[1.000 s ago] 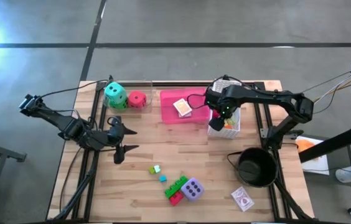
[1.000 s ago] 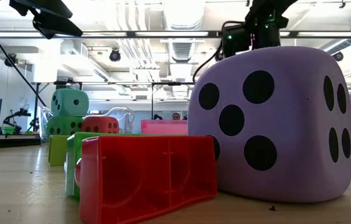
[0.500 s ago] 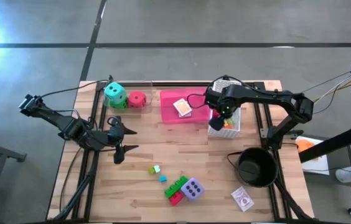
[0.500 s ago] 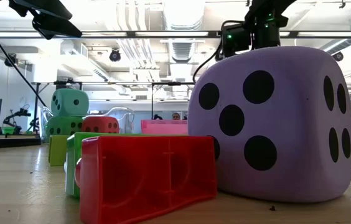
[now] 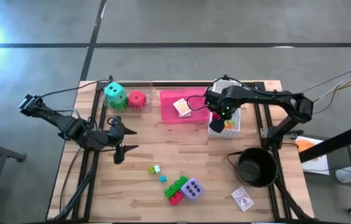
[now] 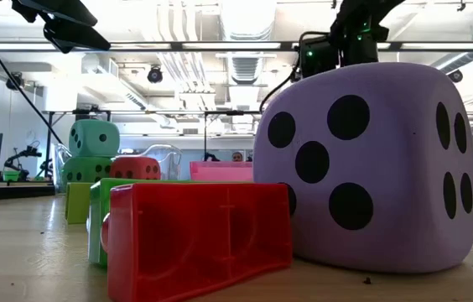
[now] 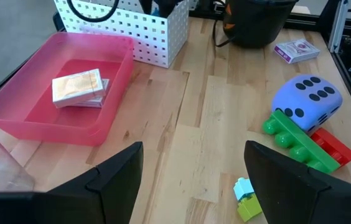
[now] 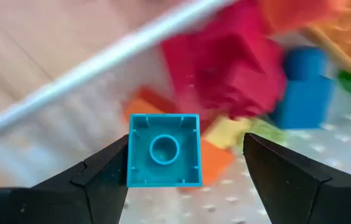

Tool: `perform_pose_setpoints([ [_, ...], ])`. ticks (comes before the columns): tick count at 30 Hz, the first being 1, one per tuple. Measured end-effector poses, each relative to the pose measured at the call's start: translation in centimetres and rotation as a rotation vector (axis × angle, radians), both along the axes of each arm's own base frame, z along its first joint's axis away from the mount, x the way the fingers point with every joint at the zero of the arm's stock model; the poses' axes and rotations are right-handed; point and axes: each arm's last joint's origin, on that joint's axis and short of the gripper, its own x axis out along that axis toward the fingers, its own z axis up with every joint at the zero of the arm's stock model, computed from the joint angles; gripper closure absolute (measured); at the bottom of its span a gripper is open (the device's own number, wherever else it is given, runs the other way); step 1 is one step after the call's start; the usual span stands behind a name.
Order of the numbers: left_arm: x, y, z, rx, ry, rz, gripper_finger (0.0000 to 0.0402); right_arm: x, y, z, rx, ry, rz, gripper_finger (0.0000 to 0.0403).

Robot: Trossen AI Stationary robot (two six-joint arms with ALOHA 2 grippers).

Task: Pick & Place Toys
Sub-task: Put the top small blue game piece into the white bin, then put the small green game piece into the white bin

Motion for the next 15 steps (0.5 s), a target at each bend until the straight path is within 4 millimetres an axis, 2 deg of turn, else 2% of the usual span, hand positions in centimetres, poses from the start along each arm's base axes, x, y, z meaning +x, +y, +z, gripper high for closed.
perform_pose_setpoints([
  [1,0.0,0.0,0.0,0.0,0.0,0.0,0.012,0.07,0.03,0.05,0.019,-0.016,0.017,0.0109],
  [4,0.01,0.0,-0.01,0.0,0.0,0.0,0.012,-0.2,-0.25,0.25,-0.109,0.059,-0.04,0.0109],
  [7,0.01,0.0,0.0,0.0,0.0,0.0,0.012,-0.08,-0.15,0.04,-0.018,0.016,-0.006,0.0109],
  [10,0.01,0.0,-0.01,0.0,0.0,0.0,0.012,-0.14,-0.11,0.07,-0.067,0.036,-0.033,0.0109],
  [13,0.01,0.0,-0.01,0.0,0.0,0.0,0.012,0.07,-0.03,-0.05,0.007,-0.014,0.001,0.0109],
  [15,0.01,0.0,-0.01,0.0,0.0,0.0,0.012,-0.32,-0.27,0.07,-0.123,0.068,-0.049,0.0109],
])
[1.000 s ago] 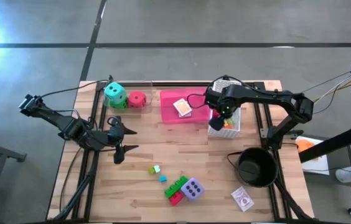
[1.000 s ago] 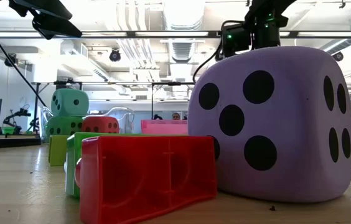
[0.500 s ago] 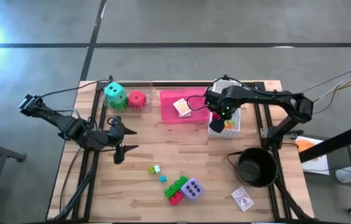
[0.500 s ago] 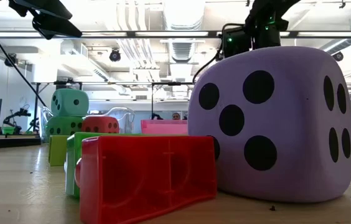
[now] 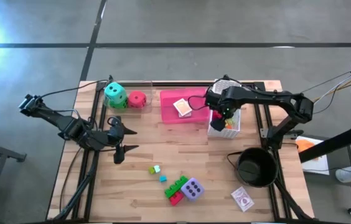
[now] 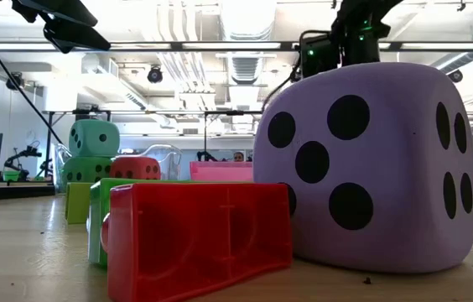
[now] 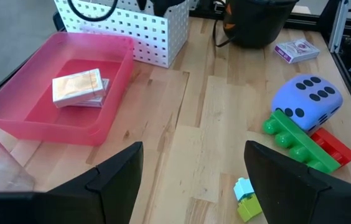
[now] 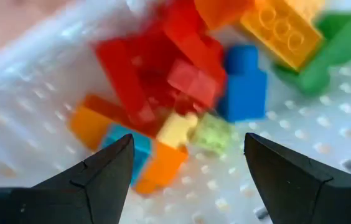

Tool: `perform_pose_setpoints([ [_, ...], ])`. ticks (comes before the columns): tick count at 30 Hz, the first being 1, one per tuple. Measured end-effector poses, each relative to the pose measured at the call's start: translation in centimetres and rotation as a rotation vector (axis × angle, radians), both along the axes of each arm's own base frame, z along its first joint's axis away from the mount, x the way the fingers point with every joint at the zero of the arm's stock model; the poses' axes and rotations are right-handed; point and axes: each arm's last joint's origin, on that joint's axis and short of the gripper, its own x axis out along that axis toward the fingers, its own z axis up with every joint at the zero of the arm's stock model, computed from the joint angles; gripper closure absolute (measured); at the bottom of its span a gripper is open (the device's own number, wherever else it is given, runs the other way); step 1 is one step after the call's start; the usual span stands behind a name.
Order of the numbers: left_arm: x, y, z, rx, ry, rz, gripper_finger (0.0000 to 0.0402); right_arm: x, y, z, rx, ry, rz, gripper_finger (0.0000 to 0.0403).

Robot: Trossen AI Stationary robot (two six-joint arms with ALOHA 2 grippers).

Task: Pick & Place Toys
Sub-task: Put the small green game piece into the white bin

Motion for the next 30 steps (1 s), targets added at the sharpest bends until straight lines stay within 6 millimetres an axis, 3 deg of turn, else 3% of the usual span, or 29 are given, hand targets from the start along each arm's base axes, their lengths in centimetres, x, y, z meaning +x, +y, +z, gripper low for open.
perform_pose_setpoints([
  [5,0.0,0.0,0.0,-0.001,0.0,0.001,0.012,-0.1,0.2,0.0,0.072,-0.009,0.022,0.0109],
  [13,0.5,-0.2,-0.5,-0.028,0.02,0.026,0.012,-0.3,0.7,1.9,-0.041,-0.052,-0.022,0.0109],
  [18,2.0,-0.9,-1.9,0.063,0.1,0.013,0.012,-0.6,3.2,4.0,-0.11,-0.146,-0.008,0.0109],
  [23,3.7,-1.8,-3.7,0.163,0.197,-0.034,0.012,0.3,6.2,5.2,-0.158,-0.367,0.039,0.0109],
  [30,6.1,-3.2,-6.5,0.075,0.276,0.004,0.012,2.0,11.1,5.6,-0.296,-0.544,0.158,0.0109],
])
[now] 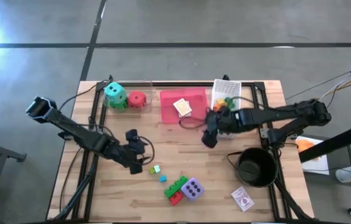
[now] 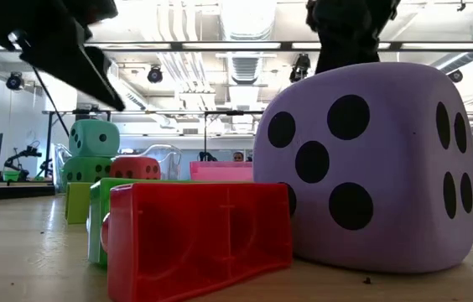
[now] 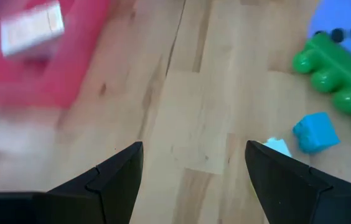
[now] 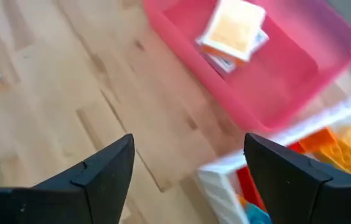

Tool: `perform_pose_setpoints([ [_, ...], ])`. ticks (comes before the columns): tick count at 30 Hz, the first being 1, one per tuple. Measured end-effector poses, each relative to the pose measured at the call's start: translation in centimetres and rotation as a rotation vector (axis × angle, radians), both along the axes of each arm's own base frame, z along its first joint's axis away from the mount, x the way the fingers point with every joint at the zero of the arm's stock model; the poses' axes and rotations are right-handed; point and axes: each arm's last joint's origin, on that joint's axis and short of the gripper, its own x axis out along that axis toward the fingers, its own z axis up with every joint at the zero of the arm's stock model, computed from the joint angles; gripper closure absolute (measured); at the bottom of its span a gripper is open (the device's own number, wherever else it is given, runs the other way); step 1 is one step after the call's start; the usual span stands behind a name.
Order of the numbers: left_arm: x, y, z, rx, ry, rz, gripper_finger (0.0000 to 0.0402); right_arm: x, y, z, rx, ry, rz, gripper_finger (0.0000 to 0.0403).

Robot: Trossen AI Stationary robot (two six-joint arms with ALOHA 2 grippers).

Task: Pick & Place Toys
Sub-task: Put the small green game piece into the white bin

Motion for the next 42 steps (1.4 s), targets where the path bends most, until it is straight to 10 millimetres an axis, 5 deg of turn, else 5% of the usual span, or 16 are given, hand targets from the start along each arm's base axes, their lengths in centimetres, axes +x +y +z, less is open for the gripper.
perform_pose_setpoints([
  [9,1.0,-1.0,-2.4,-0.278,0.101,0.206,0.012,1.2,4.0,-1.4,-0.16,-0.116,0.022,0.0109],
  [16,1.9,-2.9,-4.5,-0.317,0.209,0.201,0.012,1.4,4.1,-3.5,-0.175,-0.195,0.018,0.0109],
  [24,4.3,-5.1,-5.2,-0.304,0.235,0.183,0.012,1.3,3.9,-3.6,-0.173,-0.191,0.015,0.0109],
  [42,5.2,-5.1,-7.6,-0.228,0.314,0.233,0.012,1.4,4.0,-3.3,-0.171,-0.201,0.018,0.0109],
])
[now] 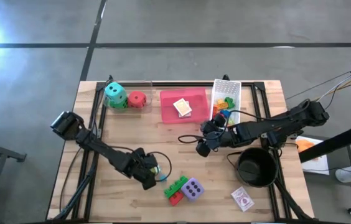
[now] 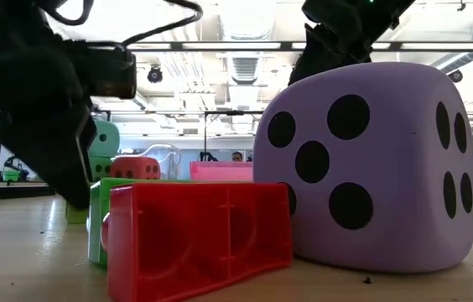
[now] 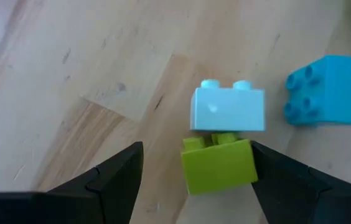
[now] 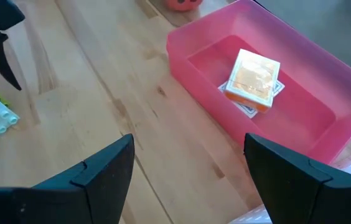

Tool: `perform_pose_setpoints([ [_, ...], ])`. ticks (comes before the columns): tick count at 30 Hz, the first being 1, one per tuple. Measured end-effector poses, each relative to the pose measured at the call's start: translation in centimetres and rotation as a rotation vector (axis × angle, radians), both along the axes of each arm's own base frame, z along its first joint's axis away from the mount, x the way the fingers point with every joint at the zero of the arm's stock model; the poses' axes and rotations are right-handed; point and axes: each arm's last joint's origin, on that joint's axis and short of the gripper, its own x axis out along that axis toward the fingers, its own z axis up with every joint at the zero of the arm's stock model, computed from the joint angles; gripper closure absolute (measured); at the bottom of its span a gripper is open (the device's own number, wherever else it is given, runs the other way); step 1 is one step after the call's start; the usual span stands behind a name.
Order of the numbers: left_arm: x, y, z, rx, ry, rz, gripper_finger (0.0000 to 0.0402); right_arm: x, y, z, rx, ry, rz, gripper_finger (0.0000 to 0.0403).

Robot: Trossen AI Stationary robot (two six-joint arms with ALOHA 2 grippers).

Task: Pick & Place Toys
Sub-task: Put the small green game piece into the white bin

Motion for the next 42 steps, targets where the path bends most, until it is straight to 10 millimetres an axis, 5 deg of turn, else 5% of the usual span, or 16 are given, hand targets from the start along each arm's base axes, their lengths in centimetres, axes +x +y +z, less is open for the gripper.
perform_pose_setpoints([
  [14,0.3,0.1,-1.0,0.019,0.027,-0.028,0.0129,0.0,0.0,0.0,-0.002,0.003,0.003,0.0109],
  [24,0.3,0.1,-0.9,0.024,0.024,-0.045,0.027,0.0,0.0,0.0,-0.004,0.005,0.004,0.0109],
  [29,0.1,0.1,-0.7,0.011,0.042,-0.056,0.0272,0.0,0.0,0.0,-0.006,0.007,0.006,0.0109],
  [42,-1.9,0.8,5.3,-0.055,-0.088,-0.051,0.0272,0.2,0.7,0.1,-0.097,0.038,0.132,0.0109],
])
